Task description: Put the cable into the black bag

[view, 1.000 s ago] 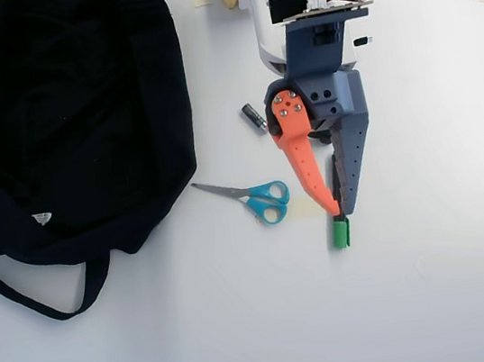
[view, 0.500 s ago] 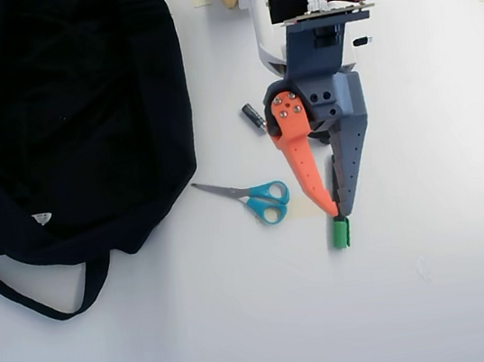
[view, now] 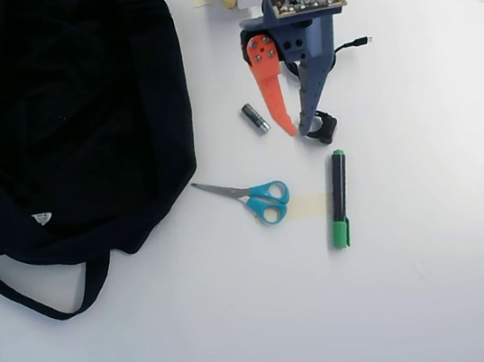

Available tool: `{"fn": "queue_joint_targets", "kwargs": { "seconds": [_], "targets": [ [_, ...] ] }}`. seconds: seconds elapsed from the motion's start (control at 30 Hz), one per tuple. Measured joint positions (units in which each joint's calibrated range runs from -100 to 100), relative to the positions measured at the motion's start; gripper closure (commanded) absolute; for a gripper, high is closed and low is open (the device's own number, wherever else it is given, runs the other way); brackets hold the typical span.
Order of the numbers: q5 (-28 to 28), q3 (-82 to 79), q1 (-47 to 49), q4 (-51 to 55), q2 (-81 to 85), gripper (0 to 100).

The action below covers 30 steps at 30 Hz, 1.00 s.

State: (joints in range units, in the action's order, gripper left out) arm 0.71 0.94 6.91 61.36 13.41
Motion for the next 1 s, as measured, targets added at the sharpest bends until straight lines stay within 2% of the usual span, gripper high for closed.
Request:
{"fn": "queue_joint_targets", "kwargs": {
  "seconds": [0.27,0.4,1.0],
  "targets": [
    [0.0,0.0,2.4,28.3,0.5,98],
    [-0.1,0.0,2.8,35.2,0.5,98],
    [0.0,-2.4,2.9,36.2,0.6,98]
  ]
}}
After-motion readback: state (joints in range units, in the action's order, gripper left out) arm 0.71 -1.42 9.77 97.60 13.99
